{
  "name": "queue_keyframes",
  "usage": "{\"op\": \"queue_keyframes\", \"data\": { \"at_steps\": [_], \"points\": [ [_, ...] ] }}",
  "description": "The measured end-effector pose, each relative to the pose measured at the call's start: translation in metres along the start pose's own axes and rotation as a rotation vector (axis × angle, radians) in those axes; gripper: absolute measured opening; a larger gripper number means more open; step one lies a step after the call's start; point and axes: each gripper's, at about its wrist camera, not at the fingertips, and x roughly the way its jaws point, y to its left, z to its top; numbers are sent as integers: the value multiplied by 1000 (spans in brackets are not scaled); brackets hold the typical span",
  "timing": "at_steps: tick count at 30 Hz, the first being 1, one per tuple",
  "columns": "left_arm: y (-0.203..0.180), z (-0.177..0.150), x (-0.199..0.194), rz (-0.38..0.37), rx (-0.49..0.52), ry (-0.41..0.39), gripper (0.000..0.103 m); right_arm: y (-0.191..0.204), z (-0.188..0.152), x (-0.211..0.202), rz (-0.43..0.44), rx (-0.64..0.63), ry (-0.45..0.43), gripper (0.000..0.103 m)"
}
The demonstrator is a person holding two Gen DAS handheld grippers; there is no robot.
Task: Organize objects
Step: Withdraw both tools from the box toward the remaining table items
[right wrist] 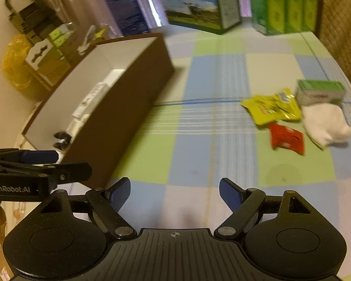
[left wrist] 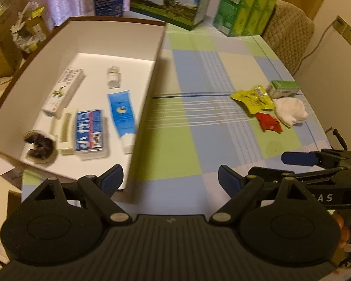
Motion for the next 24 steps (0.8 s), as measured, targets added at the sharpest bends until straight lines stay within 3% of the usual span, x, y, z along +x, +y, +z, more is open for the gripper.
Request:
{"op": "queue_keyframes", "data": {
  "at_steps": [13, 24],
  "points": [
    [-64, 16, 26, -63, 87, 8, 86, -73, -1, -24, -101, 153, -34, 80],
    [-118, 31, 73, -143, 187, -15, 84, -141, -10, -31, -193, 262, -48, 80]
  ]
}}
